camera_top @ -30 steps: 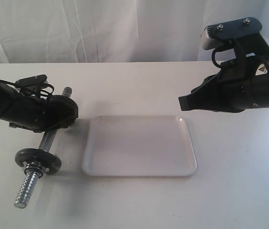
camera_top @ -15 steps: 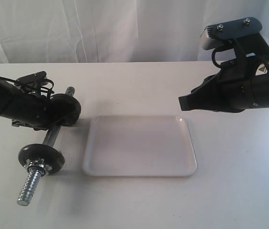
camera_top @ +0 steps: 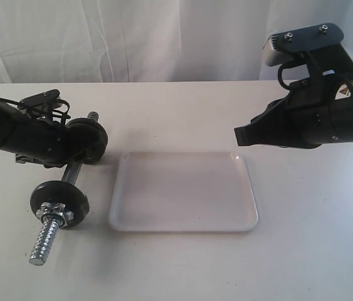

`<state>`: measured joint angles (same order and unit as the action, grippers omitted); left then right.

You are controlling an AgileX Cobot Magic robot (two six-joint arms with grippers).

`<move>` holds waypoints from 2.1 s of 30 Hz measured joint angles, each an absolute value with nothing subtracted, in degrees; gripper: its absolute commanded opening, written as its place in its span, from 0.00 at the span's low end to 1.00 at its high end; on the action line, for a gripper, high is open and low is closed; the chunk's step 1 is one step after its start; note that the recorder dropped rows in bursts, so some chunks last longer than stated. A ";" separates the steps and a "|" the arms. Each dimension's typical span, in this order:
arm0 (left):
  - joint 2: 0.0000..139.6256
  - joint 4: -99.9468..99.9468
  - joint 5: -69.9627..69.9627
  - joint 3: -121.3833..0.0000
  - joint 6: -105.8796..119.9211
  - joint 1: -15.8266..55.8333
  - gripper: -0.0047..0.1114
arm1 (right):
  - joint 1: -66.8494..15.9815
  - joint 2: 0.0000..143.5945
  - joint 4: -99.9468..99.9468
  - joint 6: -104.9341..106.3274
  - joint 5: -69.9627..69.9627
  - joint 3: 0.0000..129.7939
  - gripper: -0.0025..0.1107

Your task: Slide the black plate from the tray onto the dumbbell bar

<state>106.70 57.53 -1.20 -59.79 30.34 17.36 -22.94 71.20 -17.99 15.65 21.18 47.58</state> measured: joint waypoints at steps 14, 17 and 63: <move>95.83 56.92 -2.65 -59.94 31.06 17.36 0.18 | -22.94 71.20 -17.99 15.65 21.07 47.58 0.02; 92.78 54.32 -2.76 -59.94 32.73 17.36 0.04 | -22.94 71.20 -16.89 15.65 20.82 47.58 0.02; 36.37 45.13 4.05 -26.99 40.83 17.36 0.04 | -16.98 19.50 -11.62 6.69 13.35 13.60 0.02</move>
<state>36.37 45.13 4.05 -26.99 40.83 17.36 -16.98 19.50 -11.62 6.69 13.35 13.60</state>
